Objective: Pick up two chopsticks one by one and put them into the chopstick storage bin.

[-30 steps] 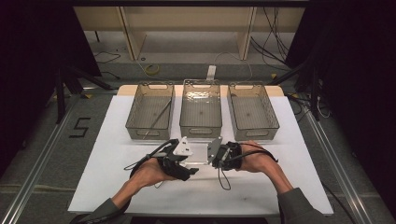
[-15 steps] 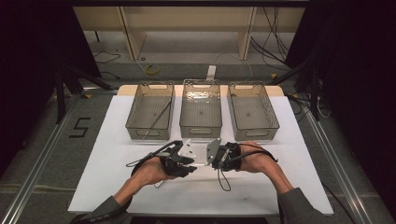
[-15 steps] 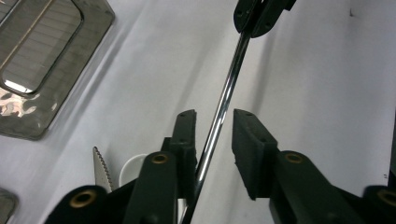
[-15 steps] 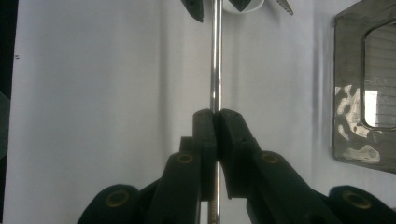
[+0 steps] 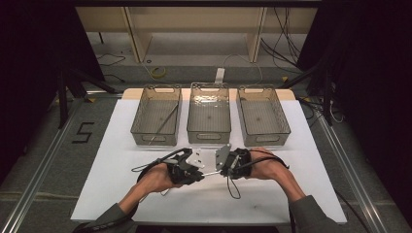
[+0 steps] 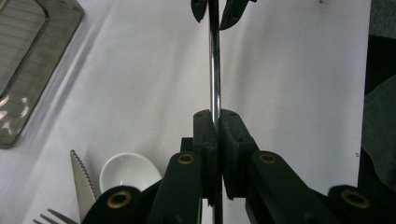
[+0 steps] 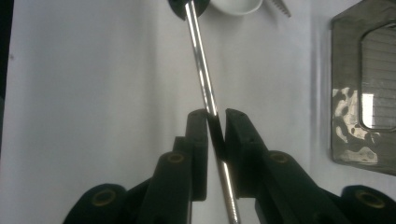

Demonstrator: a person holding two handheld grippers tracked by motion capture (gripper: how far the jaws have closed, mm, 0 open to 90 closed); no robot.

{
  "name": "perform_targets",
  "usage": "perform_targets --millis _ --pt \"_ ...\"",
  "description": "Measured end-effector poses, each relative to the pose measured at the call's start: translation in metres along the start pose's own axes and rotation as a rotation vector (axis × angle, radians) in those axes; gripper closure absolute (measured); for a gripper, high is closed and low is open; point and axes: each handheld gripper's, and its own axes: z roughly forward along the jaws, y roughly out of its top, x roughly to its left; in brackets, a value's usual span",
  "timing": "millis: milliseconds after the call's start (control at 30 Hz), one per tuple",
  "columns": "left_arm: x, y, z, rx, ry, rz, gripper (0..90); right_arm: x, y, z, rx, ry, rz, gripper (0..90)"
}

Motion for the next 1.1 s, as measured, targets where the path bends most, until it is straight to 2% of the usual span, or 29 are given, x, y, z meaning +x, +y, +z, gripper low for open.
perform_targets --millis 67,133,200,233,300,433,600,800,967,1033,1100 --pt "0.003 -0.002 -0.002 -0.003 0.009 -0.015 85.3 -0.004 -0.004 -0.002 -0.038 -0.017 0.070 69.2" --pt "0.007 -0.005 -0.004 -0.006 0.024 -0.028 85.3 -0.008 -0.009 -0.007 -0.100 -0.039 0.141 58.6" --pt "0.010 -0.007 -0.006 -0.012 0.039 -0.050 85.3 -0.011 -0.013 -0.012 -0.157 -0.050 0.191 53.8" --pt "0.012 -0.007 -0.007 -0.015 0.044 -0.059 85.3 -0.010 -0.015 -0.014 -0.169 -0.065 0.213 51.3" --pt "0.014 -0.009 -0.009 -0.017 0.063 -0.073 85.3 -0.009 -0.018 -0.017 -0.188 -0.105 0.261 47.8" --pt "0.018 -0.013 -0.013 -0.022 0.083 -0.095 85.3 -0.004 -0.026 -0.020 -0.262 -0.140 0.352 41.0" --pt "0.024 -0.018 -0.018 -0.042 0.109 -0.130 85.3 0.004 -0.037 -0.025 -0.363 -0.198 0.458 37.3" --pt "0.030 -0.022 -0.025 -0.065 0.135 -0.162 85.2 0.010 -0.048 -0.023 -0.441 -0.224 0.551 34.7" --pt "0.035 -0.026 -0.031 -0.090 0.160 -0.195 85.3 0.015 -0.055 -0.021 -0.473 -0.237 0.592 34.3" --pt "0.038 -0.028 -0.034 -0.098 0.175 -0.215 85.3 0.017 -0.058 -0.021 -0.488 -0.214 0.611 33.2" --pt "0.041 -0.030 -0.037 -0.108 0.181 -0.231 85.3 0.020 -0.060 -0.021 -0.494 -0.225 0.620 32.8"
